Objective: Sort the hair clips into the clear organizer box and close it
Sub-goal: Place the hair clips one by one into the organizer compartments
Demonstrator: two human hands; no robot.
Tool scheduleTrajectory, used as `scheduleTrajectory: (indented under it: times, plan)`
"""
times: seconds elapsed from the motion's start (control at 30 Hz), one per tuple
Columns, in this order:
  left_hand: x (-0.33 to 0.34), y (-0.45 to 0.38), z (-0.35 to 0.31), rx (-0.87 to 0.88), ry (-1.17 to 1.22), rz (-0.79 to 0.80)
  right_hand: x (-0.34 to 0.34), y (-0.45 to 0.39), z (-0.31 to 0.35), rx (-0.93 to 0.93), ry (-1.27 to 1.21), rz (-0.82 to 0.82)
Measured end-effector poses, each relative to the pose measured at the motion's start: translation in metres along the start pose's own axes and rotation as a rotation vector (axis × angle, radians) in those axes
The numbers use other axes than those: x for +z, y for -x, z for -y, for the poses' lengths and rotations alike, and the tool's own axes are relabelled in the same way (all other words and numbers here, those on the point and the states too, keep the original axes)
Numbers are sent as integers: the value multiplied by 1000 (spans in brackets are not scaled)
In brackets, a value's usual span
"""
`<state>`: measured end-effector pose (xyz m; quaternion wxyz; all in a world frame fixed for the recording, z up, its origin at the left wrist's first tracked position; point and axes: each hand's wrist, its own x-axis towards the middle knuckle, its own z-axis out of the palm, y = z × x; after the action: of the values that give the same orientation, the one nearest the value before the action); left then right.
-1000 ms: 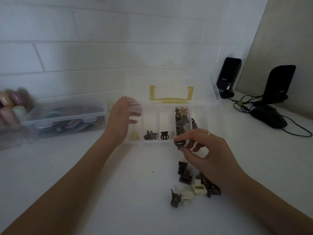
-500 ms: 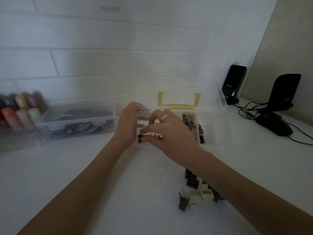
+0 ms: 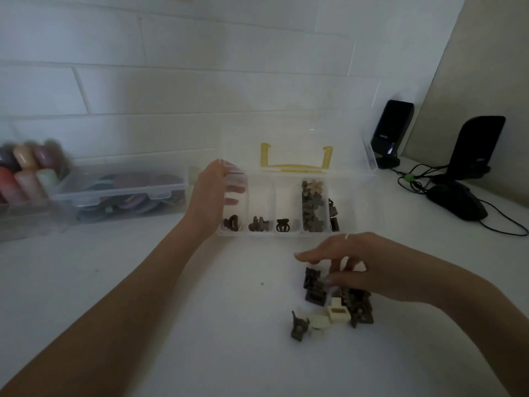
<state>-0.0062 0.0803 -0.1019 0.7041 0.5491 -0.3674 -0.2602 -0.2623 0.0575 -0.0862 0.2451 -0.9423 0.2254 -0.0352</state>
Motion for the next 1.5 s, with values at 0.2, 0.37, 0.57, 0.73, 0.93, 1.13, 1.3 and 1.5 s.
scheduleTrajectory:
  times: [0.2,0.37,0.57,0.73,0.93,1.13,1.3,1.5]
  plan:
    - [0,-1,1,16,-8,6,10,-2,8,-48,-38,-106]
    - [0,1,2,27,-25,20,11,-4,7,-104,-252,-337]
    - [0,0,2,15,-13,11,13,-5,10,-162,-242,-446]
    - [-1,0,2,11,-4,17,14,-7,5,-132,-214,-541]
    - [-1,-3,3,-5,-2,14,-4,-1,-9,101,-186,-1016]
    - [-2,-2,4,21,-8,18,0,-3,-15,124,-245,-1096]
    - [0,-1,1,13,-32,1,10,-12,-23,144,16,-917]
    - [1,1,1,18,-21,6,4,-3,-4,-47,-95,-817]
